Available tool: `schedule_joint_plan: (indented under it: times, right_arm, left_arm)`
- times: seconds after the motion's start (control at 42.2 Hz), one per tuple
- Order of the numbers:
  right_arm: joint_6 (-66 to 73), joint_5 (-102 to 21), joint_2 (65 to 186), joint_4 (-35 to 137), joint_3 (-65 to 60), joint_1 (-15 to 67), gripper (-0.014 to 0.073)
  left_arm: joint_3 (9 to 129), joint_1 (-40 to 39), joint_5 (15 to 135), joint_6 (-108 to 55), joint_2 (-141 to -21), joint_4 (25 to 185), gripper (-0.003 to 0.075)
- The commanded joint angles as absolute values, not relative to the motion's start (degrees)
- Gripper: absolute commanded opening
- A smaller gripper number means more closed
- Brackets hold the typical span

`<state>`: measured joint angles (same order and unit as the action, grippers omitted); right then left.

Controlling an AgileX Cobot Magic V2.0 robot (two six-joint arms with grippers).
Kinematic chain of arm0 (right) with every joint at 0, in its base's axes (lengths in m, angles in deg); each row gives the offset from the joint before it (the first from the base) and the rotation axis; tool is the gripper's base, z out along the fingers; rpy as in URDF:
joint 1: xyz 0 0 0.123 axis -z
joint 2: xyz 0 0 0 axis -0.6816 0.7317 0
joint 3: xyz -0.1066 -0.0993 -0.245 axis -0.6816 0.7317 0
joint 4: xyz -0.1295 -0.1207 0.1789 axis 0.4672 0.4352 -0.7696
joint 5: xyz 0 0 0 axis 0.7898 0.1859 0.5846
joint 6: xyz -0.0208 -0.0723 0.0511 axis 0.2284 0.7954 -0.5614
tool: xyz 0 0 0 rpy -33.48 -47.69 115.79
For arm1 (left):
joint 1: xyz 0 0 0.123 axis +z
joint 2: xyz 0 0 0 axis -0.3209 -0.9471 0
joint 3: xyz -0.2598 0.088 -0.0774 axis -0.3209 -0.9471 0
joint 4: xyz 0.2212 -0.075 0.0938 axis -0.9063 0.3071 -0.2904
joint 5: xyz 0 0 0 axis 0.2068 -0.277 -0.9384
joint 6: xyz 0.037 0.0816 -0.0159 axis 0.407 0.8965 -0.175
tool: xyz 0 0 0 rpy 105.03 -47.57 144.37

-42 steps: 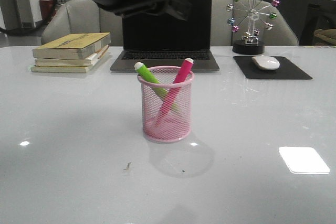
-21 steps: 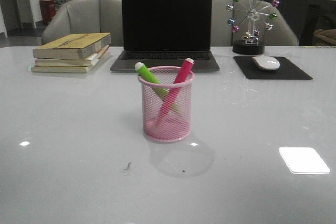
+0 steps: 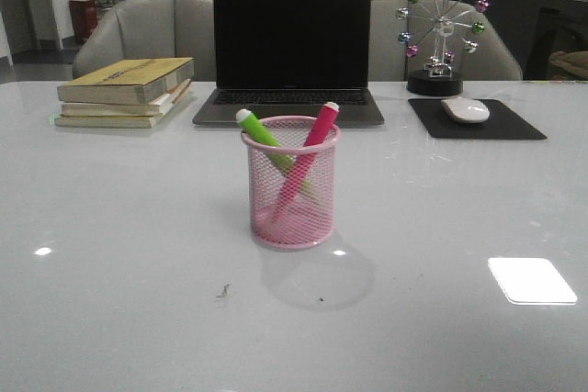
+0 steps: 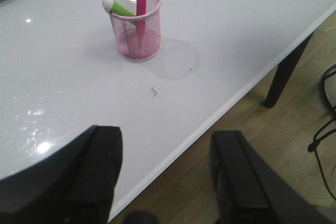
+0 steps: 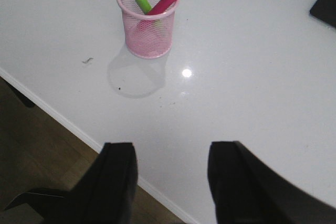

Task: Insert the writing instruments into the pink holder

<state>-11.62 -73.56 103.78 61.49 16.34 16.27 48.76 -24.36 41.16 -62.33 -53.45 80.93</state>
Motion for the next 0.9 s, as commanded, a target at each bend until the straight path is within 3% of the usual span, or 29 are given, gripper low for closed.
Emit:
schedule_joint_plan:
  times: [0.0,0.237,0.356,0.427,0.593,0.877]
  right_arm:
    - [-14.6,-71.2,103.7,63.6,14.8,16.6,0.0434]
    - [-18.6,-73.9,103.7,67.4,14.8,17.2,0.0434]
    - [-18.6,-74.0,103.7,66.3,14.8,17.2,0.0412]
    - [-18.6,-74.1,103.7,65.9,14.8,17.2,0.0333]
    - [-18.6,-74.1,103.7,65.9,14.8,17.2,0.0051]
    - [-18.6,-74.2,103.7,65.8,14.8,17.2,0.0066]
  left_arm:
    - [49.9,-24.5,43.2,-65.3,-53.2,79.2,0.0437]
    - [49.9,-24.5,42.9,-67.6,-53.2,78.2,0.0432]
    - [49.9,-24.5,43.0,-67.9,-53.2,78.2,0.0349]
    - [49.9,-24.5,43.0,-67.9,-53.2,78.2,0.0268]
    - [49.9,-24.5,43.0,-67.9,-53.2,78.7,0.0085]
    - [49.9,-24.5,43.0,-67.9,-53.2,78.7,0.0091]
